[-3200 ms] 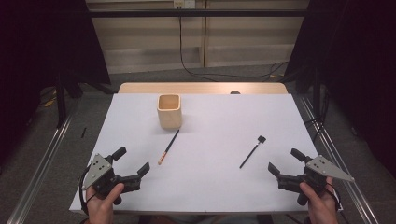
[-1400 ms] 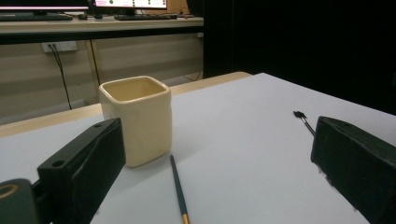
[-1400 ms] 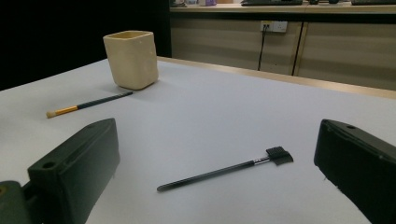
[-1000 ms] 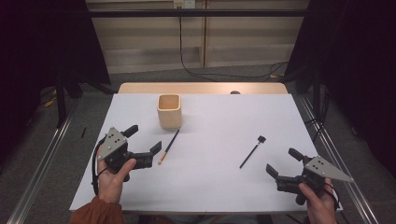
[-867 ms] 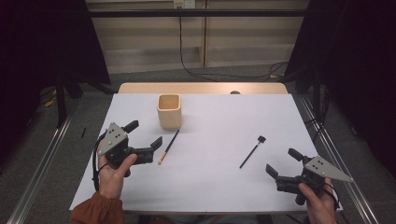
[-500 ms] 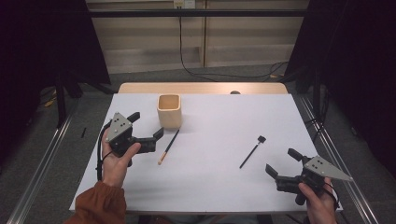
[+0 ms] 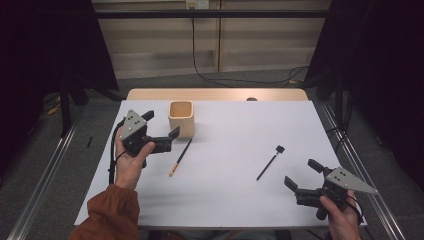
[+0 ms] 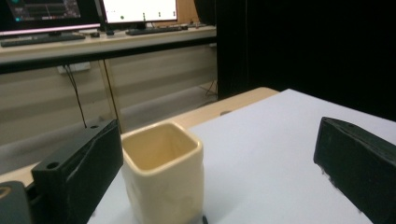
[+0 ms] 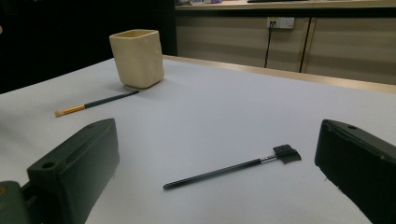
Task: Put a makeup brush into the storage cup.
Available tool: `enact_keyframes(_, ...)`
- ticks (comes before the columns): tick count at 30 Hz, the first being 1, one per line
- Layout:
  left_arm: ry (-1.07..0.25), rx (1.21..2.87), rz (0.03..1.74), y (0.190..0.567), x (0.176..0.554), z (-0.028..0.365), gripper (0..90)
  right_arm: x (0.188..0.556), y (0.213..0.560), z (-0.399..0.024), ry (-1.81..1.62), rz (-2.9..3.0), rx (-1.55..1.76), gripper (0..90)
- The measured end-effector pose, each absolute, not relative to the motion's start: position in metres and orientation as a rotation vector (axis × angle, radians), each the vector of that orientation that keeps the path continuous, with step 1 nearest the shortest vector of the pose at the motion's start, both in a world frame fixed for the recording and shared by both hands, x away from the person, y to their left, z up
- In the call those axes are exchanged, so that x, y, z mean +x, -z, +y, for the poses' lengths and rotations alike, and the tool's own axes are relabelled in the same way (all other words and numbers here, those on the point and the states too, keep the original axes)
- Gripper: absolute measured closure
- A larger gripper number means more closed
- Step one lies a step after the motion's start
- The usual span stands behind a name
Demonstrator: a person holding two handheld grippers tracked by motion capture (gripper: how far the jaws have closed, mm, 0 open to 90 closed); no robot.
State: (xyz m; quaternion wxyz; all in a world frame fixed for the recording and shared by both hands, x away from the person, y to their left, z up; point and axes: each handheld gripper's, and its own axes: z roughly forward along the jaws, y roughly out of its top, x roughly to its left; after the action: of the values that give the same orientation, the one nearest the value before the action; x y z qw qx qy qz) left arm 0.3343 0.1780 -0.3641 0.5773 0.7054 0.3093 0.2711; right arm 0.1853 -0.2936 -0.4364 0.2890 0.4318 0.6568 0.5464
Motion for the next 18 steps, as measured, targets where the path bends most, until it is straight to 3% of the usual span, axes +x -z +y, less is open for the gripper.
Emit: enact_keyframes(18, -0.609, 1.725, 0.744, 0.346, 0.353, 0.168, 1.7, 0.185, 0.436, -0.294, -1.457, 1.758, 1.15, 0.0)
